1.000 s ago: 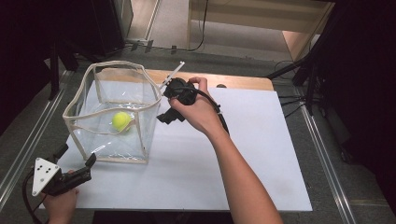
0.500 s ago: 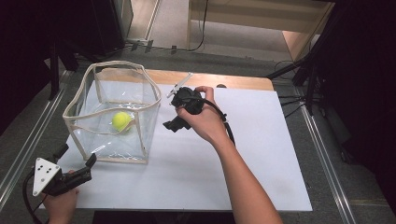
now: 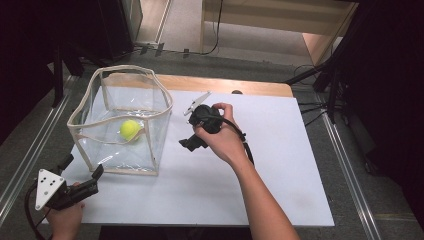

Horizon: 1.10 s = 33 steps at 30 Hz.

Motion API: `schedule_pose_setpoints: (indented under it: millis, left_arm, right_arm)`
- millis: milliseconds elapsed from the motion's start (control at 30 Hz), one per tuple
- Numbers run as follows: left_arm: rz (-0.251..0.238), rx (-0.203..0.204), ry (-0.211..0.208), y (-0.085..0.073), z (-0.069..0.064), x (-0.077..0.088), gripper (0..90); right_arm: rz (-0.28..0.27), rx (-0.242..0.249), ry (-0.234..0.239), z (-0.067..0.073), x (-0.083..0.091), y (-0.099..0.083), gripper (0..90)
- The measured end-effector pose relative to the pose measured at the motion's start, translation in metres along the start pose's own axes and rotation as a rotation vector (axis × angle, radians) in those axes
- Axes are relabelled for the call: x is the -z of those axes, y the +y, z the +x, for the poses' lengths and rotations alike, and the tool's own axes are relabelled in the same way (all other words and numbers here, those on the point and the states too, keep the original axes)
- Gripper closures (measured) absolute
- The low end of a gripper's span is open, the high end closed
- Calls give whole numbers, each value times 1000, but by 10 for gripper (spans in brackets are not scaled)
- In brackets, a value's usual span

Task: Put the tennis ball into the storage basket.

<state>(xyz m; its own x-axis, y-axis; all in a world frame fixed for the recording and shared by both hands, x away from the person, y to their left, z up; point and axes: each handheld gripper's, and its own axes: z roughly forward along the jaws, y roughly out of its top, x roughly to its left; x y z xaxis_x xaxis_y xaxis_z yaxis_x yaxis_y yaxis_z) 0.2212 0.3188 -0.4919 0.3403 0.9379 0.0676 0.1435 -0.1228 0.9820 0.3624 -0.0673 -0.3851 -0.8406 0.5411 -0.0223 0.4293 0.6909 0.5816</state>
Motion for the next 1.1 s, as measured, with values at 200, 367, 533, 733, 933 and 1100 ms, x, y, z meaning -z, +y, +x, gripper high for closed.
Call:
schedule_pose_setpoints:
  millis: [200,367,533,733,933,1100]
  left_arm:
    - [3,-2,2,0,0,0,69]
    - [3,-1,2,0,-1,0,69]
    - [2,-1,2,0,-1,0,69]
    - [3,-1,3,0,-1,0,69]
    - [2,-2,0,0,-1,0,69]
    - [2,-3,0,0,-1,0,69]
  right_arm:
    - [-16,-14,-3,1,-3,-14,0]
    - [-24,-22,-4,2,-4,-23,0]
    - [-36,-42,-13,2,-4,-36,0]
    - [-56,-63,-23,2,-4,-50,0]
    - [-70,-78,-24,2,-5,-63,0]
    - [-86,-98,-32,2,-5,-77,0]
